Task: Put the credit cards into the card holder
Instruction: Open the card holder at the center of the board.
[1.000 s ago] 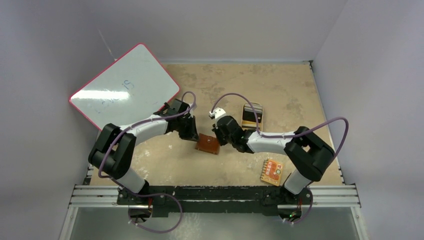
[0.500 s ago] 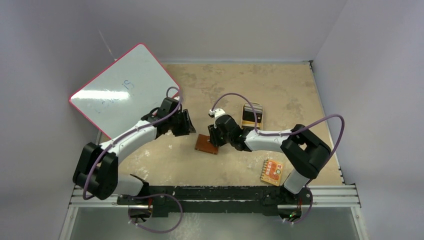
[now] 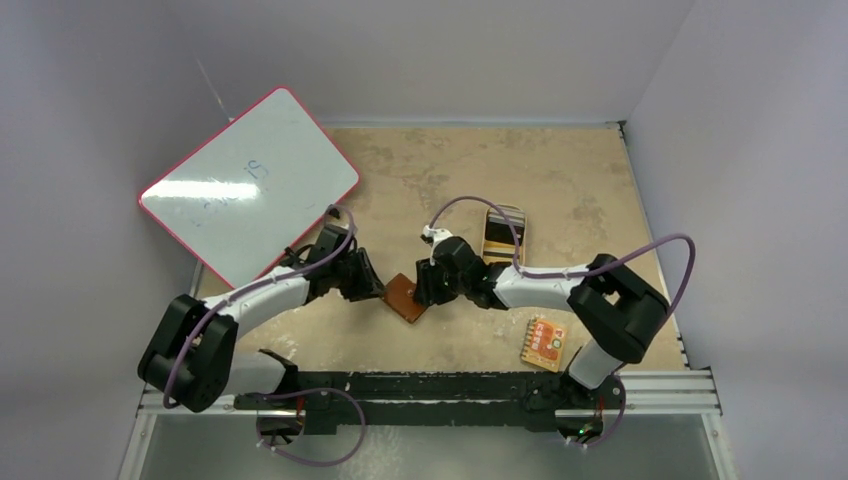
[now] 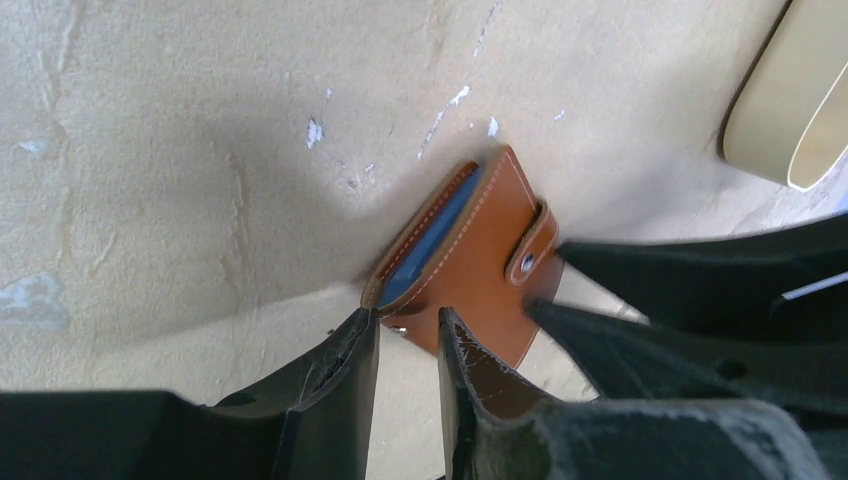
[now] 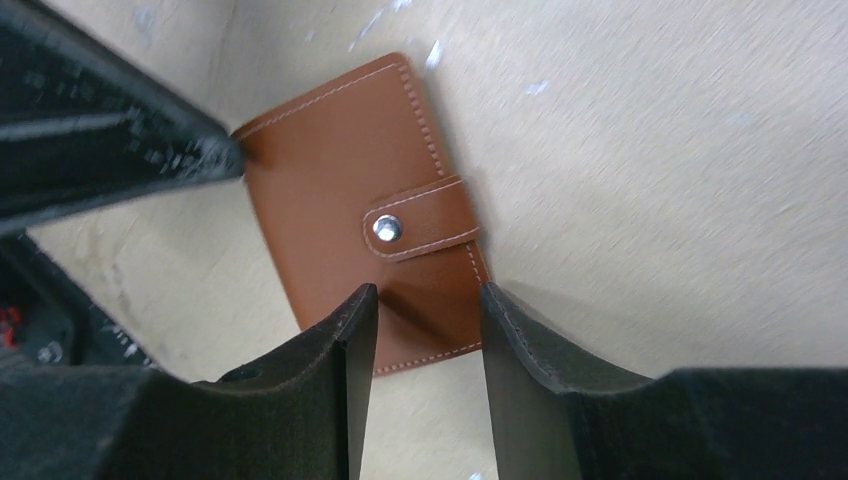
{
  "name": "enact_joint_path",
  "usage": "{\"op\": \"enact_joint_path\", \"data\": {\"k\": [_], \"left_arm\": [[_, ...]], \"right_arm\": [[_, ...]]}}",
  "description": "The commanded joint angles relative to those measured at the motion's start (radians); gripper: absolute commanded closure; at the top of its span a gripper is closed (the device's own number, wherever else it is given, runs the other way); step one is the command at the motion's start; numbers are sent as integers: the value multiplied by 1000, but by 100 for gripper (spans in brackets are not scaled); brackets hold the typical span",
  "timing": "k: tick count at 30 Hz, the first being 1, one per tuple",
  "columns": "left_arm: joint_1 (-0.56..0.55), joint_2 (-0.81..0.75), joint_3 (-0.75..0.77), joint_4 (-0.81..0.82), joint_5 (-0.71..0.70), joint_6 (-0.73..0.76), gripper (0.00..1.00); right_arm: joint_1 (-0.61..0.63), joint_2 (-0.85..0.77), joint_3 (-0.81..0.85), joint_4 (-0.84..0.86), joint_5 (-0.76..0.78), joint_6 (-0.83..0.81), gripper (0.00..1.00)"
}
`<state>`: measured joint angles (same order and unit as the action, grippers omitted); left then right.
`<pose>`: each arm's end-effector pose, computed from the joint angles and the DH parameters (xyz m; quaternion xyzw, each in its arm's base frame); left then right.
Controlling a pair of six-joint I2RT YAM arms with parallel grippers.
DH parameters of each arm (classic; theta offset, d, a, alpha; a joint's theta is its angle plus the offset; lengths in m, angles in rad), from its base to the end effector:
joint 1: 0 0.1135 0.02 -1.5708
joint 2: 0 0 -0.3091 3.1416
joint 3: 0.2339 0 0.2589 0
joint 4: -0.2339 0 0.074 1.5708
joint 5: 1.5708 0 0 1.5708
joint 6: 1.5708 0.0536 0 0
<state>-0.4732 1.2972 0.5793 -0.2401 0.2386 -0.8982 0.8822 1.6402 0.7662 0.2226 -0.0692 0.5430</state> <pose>0.2062 -0.1198 0.1875 -0.1646 0.9329 -0.2775 0.1599 0.2198 0.2730 0.1899 -0.1663 0.8802 0.3134 0.3152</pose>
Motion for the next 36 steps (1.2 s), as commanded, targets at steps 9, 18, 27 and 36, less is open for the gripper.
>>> {"op": "enact_joint_path", "data": {"k": [9,18,27,36], "left_arm": [[8,113,60,164,33,12,81],[8,14,35,140,42,-35,81],[8,64,-13,253,103,-88,89],[8,136,-29,228,61,-51,93]], "right_arm": [[72,-118,152,-309,129,63,59],[94,-7,275,-341,197,75,59],[107,75,319,-388,201,141,59],[149,172,349,-476,240,190,56]]}}
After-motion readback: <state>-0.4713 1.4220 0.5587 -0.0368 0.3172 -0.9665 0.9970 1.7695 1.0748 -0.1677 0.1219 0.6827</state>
